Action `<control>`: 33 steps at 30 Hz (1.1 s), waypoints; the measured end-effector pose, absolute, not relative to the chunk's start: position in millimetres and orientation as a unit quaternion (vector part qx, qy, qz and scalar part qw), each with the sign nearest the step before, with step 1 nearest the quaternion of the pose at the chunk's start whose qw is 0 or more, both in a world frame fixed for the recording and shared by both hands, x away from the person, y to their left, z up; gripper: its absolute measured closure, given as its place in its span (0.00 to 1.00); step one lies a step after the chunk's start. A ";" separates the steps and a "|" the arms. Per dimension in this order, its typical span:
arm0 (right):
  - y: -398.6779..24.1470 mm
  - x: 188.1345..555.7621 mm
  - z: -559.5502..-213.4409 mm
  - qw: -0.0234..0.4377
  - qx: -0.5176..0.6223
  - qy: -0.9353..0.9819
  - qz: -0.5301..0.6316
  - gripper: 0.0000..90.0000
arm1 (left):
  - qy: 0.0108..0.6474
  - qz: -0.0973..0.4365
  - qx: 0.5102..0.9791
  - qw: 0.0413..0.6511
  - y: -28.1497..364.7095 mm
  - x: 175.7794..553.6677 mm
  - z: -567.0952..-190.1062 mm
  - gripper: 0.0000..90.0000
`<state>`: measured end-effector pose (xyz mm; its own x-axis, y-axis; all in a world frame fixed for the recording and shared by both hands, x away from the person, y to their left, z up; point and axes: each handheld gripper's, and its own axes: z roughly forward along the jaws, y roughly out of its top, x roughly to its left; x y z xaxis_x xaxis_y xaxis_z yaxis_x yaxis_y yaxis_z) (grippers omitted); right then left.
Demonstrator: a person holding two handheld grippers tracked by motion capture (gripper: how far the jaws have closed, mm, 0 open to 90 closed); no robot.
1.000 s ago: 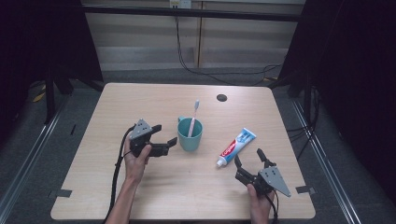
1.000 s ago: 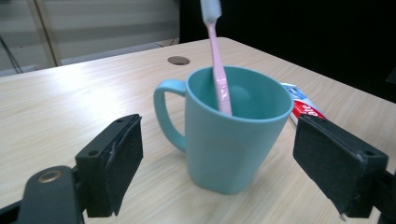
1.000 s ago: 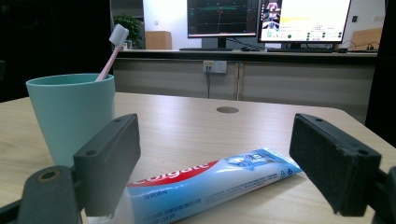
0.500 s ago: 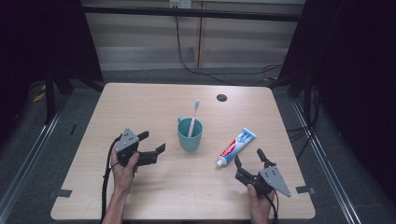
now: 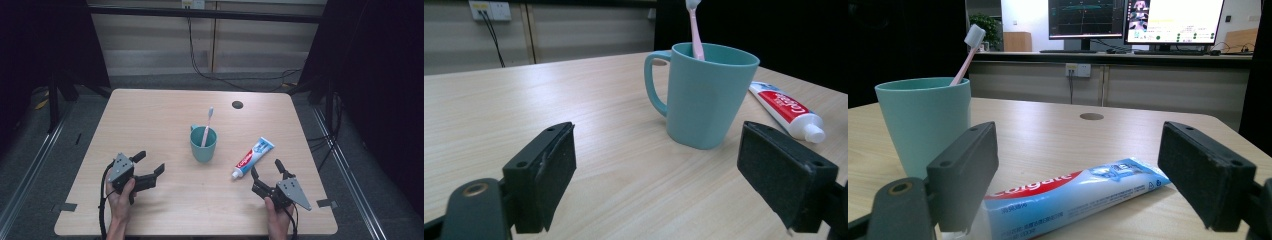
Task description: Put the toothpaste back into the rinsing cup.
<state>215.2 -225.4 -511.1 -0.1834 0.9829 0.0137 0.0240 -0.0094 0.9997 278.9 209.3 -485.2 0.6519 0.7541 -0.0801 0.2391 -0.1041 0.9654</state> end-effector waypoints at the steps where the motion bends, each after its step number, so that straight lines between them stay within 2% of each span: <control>1: -225.3 215.2 -511.2 0.443 0.460 0.546 0.542 0.17 | 0.348 0.234 0.703 0.574 210.2 275.5 -487.4 0.18; 5: -225.5 215.0 -511.3 0.443 0.459 0.546 0.543 0.17 | 0.352 0.236 0.705 0.568 214.3 266.8 -493.2 0.17; 6: -225.4 215.0 -511.3 0.443 0.458 0.545 0.544 0.17 | 0.350 0.249 0.702 0.568 214.7 263.6 -494.4 0.17; 8: -225.5 215.0 -511.2 0.444 0.459 0.546 0.542 0.17 | 0.362 0.240 0.692 0.576 216.6 259.9 -497.8 0.17; 16: -225.7 215.7 -511.0 0.439 0.459 0.549 0.543 0.17 | 0.363 0.263 0.675 0.585 221.0 245.6 -504.7 0.17; 19: -225.9 216.6 -510.8 0.437 0.462 0.550 0.541 0.17 | 0.369 0.269 0.655 0.602 224.0 242.7 -505.9 0.17; 23: -226.7 224.4 -507.5 0.405 0.488 0.574 0.518 0.18 | 0.348 0.306 0.646 0.606 222.4 234.4 -507.4 0.17; 25: -224.7 230.4 -505.8 0.389 0.496 0.598 0.495 0.18 | 0.347 0.309 0.638 0.614 223.4 233.2 -508.1 0.17; 30: -222.6 246.4 -499.8 0.303 0.535 0.663 0.428 0.17 | 0.336 0.318 0.636 0.617 223.6 232.2 -508.9 0.17; 33: -222.0 250.2 -491.1 0.286 0.540 0.669 0.423 0.17 | 0.336 0.319 0.634 0.619 224.2 232.5 -509.2 0.17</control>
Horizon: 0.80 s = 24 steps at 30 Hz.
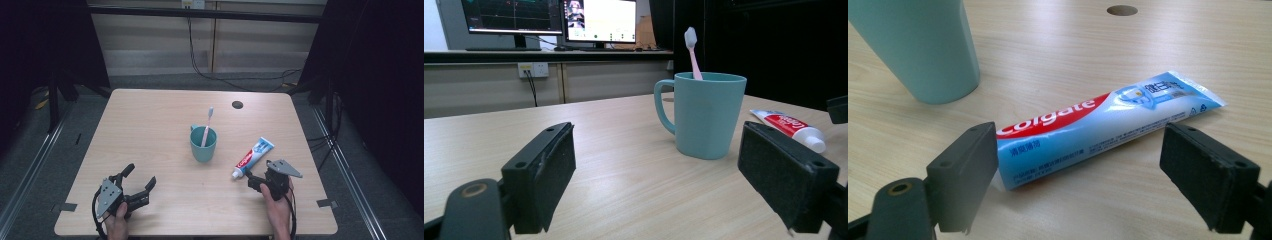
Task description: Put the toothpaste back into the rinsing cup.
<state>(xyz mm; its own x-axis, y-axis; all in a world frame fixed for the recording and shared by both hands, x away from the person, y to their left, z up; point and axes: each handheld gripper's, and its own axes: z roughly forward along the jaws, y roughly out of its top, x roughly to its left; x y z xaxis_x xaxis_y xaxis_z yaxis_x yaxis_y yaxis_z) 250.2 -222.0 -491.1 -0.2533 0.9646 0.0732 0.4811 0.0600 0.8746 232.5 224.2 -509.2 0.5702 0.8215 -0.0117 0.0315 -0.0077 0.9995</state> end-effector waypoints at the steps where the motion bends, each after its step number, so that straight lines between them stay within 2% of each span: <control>1: -222.0 251.2 -487.7 0.284 0.541 0.671 0.420 0.17 | 0.336 0.321 0.633 0.619 224.2 232.2 -509.3 0.17; 8: -224.1 260.1 -466.6 0.273 0.536 0.686 0.409 0.17 | 0.334 0.319 0.633 0.621 224.2 232.1 -509.4 0.17; 18: -230.5 271.7 -449.0 0.213 0.549 0.717 0.373 0.30 | 0.331 0.317 0.633 0.624 224.2 231.7 -509.6 0.17; 24: -230.4 281.7 -441.5 0.192 0.563 0.724 0.349 0.33 | 0.331 0.315 0.632 0.626 224.1 231.5 -509.7 0.17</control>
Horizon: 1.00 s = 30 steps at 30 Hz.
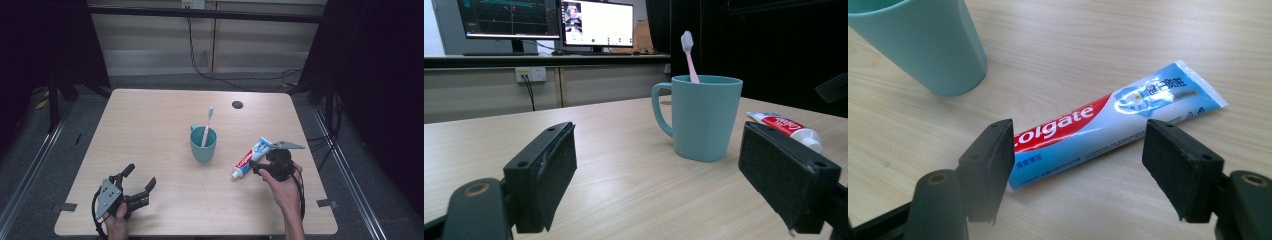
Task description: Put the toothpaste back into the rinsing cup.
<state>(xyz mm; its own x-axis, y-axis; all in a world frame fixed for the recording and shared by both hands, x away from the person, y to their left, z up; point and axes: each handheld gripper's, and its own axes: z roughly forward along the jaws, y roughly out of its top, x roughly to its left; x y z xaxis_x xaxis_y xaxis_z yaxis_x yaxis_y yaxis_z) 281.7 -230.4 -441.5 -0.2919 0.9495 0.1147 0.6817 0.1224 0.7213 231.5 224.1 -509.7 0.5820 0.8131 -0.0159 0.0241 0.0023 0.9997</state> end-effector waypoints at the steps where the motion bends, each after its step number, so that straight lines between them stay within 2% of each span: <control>1: -229.4 283.7 -440.4 0.190 0.566 0.725 0.343 0.33 | 0.331 0.315 0.632 0.625 224.1 231.5 -509.6 0.17; 4: -227.2 289.1 -438.3 0.188 0.579 0.724 0.323 0.35 | 0.331 0.315 0.632 0.625 224.0 231.4 -509.7 0.17; 19: -230.3 309.7 -430.2 0.112 0.620 0.718 0.296 0.39 | 0.331 0.315 0.632 0.626 224.0 231.4 -509.7 0.17; 30: -222.2 330.2 -427.7 0.085 0.615 0.744 0.247 0.28 | 0.330 0.314 0.632 0.627 224.1 231.4 -509.8 0.17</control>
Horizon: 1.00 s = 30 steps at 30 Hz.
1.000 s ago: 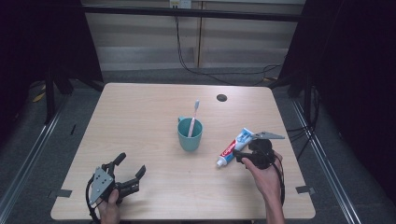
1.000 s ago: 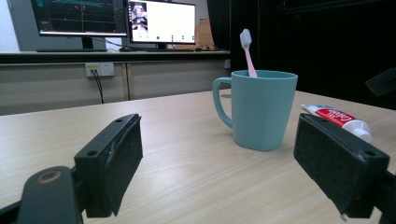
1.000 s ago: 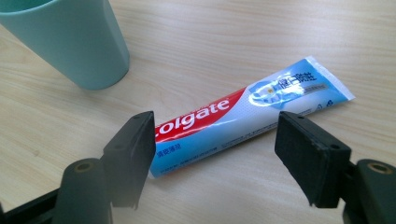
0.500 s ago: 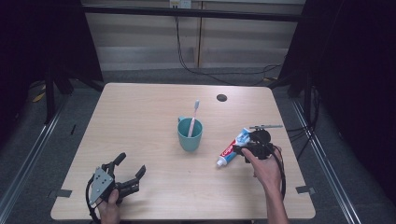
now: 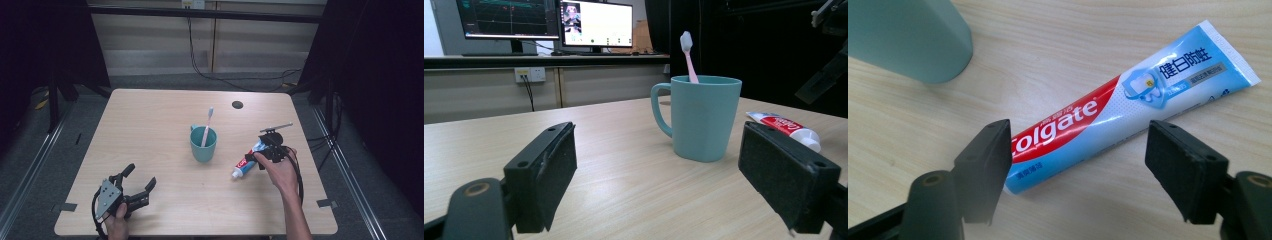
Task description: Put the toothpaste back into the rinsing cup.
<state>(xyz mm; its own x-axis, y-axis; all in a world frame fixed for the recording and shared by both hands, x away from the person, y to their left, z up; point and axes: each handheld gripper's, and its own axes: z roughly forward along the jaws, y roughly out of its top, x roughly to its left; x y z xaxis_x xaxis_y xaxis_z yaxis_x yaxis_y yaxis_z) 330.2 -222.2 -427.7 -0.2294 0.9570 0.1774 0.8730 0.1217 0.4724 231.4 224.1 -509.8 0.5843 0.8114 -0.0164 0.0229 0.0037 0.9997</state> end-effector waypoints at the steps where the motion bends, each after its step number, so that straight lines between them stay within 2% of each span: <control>1: -221.4 331.6 -427.6 0.083 0.618 0.743 0.245 0.27 | 0.330 0.314 0.632 0.627 224.1 231.4 -509.8 0.17; 10: -219.8 343.8 -432.9 0.068 0.628 0.744 0.216 0.22 | 0.329 0.313 0.632 0.628 224.1 231.5 -509.8 0.17; 30: -218.2 356.5 -456.4 0.043 0.654 0.733 0.183 0.19 | 0.327 0.313 0.634 0.628 224.4 231.5 -509.8 0.17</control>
